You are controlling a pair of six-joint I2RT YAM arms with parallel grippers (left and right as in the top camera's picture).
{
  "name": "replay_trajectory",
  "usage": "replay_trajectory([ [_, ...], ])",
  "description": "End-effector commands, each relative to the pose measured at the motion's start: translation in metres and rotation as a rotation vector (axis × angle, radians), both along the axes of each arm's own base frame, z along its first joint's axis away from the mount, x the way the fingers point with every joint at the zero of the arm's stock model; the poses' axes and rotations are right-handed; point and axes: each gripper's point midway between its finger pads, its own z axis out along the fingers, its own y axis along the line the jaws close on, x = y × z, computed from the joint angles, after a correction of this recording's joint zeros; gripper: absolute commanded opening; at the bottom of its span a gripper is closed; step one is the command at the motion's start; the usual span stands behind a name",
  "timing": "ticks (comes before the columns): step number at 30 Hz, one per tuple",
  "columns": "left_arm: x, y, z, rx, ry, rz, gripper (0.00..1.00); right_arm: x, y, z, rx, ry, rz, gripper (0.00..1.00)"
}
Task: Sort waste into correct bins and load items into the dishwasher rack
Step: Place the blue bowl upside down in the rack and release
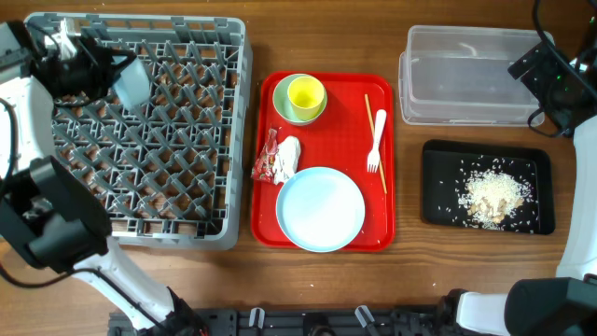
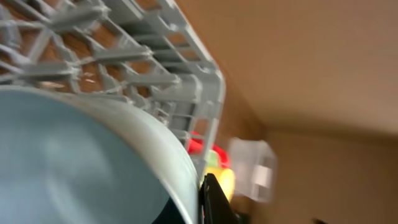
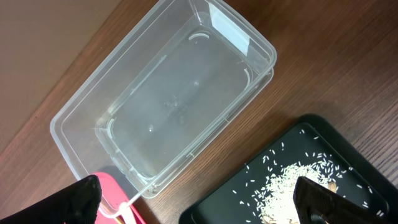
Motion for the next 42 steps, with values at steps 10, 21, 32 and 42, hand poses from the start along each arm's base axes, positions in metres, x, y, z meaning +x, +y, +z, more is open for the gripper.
replay_trajectory([
  [10, -0.01, -0.024, 0.041, -0.291, -0.152, -0.166, 0.04, 0.002, 0.0, 0.0, 0.0, -0.001, -0.001, 1.0],
  [21, -0.016, -0.012, -0.01, -0.195, 0.032, -0.051, 0.04, 0.002, 0.0, 0.0, 0.0, -0.001, -0.001, 1.0],
  [32, -0.029, 0.016, -0.019, -0.204, 0.104, 0.031, 0.06, 0.002, 0.0, 0.0, 0.0, -0.001, -0.001, 1.0],
  [42, -0.067, 0.066, -0.037, -0.064, 0.243, 0.172, 0.55, 0.002, 0.0, 0.0, 0.0, -0.001, -0.002, 1.0],
])
